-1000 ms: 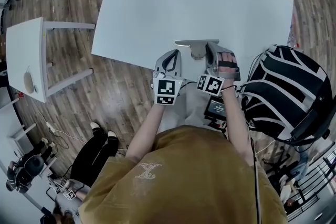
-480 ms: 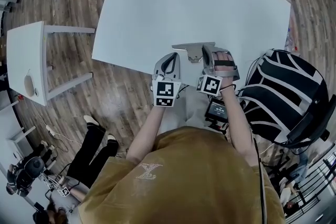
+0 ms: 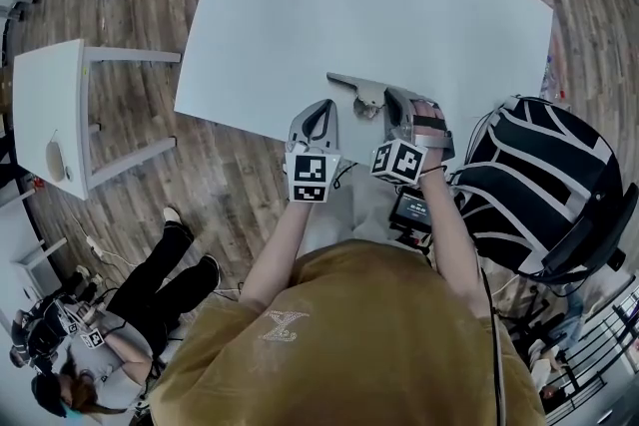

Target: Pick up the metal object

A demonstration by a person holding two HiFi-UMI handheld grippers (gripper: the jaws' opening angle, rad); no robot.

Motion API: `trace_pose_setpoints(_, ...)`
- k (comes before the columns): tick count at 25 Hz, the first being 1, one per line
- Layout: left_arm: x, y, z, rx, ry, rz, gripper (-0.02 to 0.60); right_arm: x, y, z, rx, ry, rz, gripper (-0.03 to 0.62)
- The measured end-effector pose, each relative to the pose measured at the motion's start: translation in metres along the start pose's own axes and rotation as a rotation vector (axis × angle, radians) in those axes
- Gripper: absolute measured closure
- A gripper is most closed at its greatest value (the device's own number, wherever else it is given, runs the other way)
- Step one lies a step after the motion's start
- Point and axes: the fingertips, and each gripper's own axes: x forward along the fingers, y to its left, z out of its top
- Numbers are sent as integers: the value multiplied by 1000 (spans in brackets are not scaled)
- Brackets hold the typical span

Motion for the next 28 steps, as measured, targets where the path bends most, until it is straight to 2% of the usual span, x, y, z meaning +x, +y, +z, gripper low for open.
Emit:
trace_pose_setpoints(3,0,-3,2,-2,-3,-3,575,-7,0,-2,100,-17,16,586)
trace_pose_setpoints(13,-2,-13,8,10,-14,1,575,-27,-6,-4,222,-39,-20,586)
trace_pose_setpoints(28,-18,-21,47,16,-115,31,575,-74,-47,-9,472,-102,-150,586)
